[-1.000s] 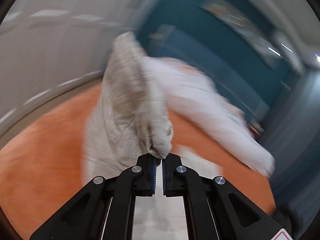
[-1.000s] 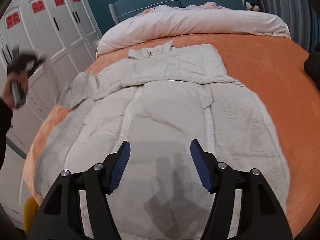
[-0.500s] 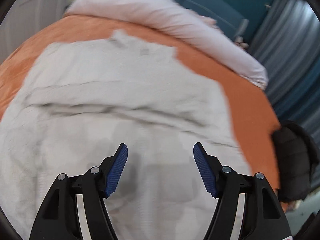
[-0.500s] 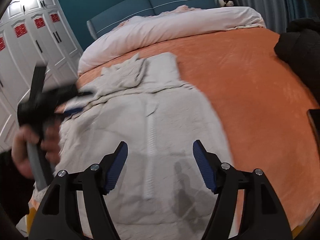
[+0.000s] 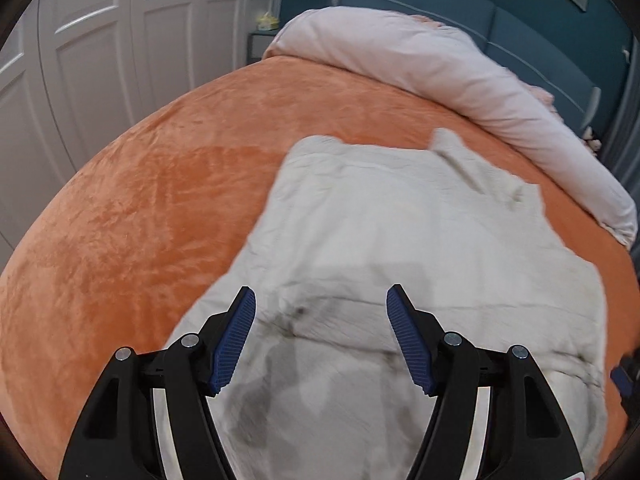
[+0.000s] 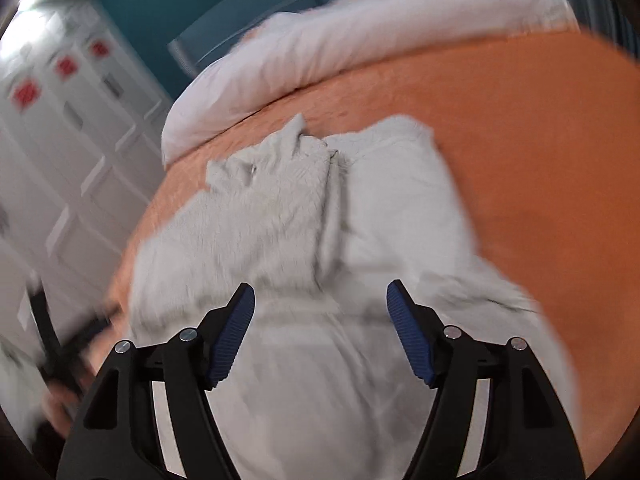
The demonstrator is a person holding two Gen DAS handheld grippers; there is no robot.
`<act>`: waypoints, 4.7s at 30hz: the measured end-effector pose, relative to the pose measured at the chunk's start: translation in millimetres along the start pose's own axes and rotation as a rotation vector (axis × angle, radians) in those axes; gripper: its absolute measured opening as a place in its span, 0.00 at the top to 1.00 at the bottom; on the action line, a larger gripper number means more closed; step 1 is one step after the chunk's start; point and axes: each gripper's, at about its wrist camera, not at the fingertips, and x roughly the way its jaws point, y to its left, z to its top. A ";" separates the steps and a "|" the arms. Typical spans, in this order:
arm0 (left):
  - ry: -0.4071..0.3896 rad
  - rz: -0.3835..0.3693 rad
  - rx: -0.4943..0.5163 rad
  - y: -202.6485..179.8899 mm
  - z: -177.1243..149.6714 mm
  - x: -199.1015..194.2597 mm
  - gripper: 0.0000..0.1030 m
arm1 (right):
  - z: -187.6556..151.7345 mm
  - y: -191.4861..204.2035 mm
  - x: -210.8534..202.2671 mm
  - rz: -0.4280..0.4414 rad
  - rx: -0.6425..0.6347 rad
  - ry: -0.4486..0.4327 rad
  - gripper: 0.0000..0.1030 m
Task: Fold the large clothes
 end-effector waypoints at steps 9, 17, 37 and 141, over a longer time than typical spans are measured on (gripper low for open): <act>0.029 0.022 -0.046 29.6 -18.9 35.2 0.33 | 26.0 53.7 15.5 0.159 -0.113 -0.025 0.93; -0.020 0.070 0.040 14.7 -40.6 42.0 0.23 | -9.8 6.3 56.5 -0.072 -0.153 0.080 0.87; -0.024 0.094 0.020 18.9 -45.5 51.8 0.16 | -3.5 174.3 141.9 0.022 -0.541 0.123 0.85; -0.068 -0.305 0.201 -54.0 -46.0 -98.8 0.33 | -14.7 33.5 -23.0 -0.015 -0.179 0.099 0.94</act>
